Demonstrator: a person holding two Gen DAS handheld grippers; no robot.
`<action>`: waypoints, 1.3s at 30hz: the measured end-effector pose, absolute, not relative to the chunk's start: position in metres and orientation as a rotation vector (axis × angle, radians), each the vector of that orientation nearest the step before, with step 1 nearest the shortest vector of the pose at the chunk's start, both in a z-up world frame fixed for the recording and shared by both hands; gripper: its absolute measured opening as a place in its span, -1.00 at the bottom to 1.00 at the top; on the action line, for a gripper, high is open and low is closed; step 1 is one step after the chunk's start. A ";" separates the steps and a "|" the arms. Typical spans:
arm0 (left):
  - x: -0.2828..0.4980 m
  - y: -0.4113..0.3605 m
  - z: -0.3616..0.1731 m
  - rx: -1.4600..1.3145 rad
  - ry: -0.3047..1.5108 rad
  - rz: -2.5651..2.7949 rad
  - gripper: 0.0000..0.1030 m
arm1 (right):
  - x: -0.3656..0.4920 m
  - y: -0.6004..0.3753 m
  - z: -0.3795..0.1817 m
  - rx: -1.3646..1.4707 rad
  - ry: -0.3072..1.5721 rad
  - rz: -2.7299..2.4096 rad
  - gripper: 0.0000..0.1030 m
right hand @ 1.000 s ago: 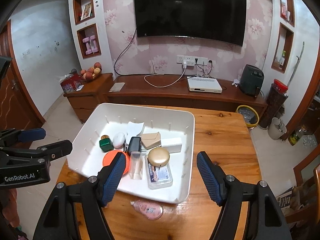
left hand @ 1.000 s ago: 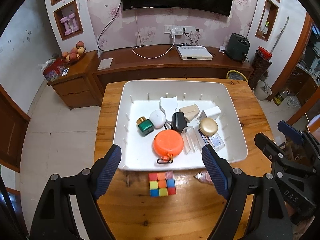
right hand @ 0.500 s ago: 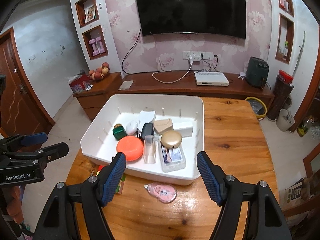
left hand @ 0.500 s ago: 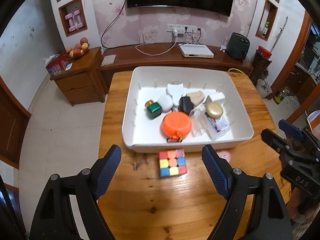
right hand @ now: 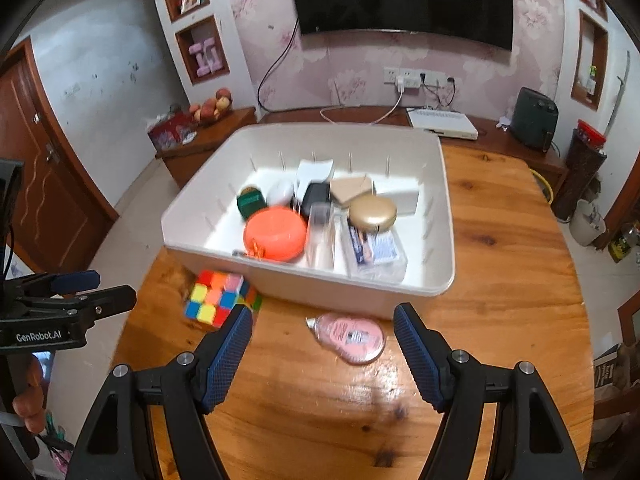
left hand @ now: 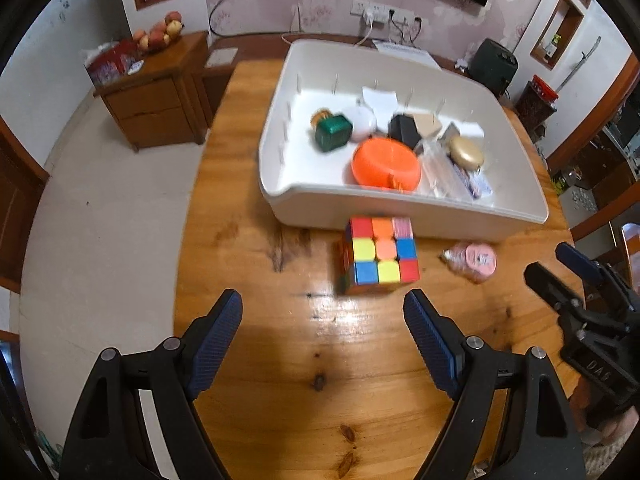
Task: Organize rigid objects
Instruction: 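Grasp the Rubik's cube with the left tool while the right tool grasps the pink tape dispenser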
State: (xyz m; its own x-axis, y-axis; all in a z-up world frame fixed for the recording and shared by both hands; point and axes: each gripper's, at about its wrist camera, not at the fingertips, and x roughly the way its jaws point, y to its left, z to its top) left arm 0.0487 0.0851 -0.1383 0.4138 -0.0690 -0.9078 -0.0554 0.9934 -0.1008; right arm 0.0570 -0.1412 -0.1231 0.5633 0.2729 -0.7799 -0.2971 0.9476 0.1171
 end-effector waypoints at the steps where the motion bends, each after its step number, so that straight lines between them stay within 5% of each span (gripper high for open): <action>1: 0.048 0.084 -0.141 -0.120 1.147 -0.010 0.65 | 0.055 -0.140 -0.130 -0.040 0.919 0.334 0.44; 20: 0.094 0.038 -0.190 -0.109 1.197 0.029 0.65 | 0.077 -0.167 -0.228 -0.098 1.030 0.300 0.44; 34: 0.104 0.048 -0.213 -0.135 1.213 0.145 0.65 | 0.092 -0.145 -0.231 -0.190 0.941 0.382 0.51; 39: 0.105 0.050 -0.214 -0.151 1.209 0.138 0.61 | 0.090 -0.138 -0.230 -0.209 0.918 0.439 0.24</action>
State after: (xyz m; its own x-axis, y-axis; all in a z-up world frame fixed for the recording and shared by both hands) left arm 0.1048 0.0498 -0.2137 0.3477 0.0254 -0.9373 -0.1857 0.9817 -0.0423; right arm 0.0900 -0.1378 -0.2302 0.5269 0.2763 -0.8038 -0.4518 0.8920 0.0104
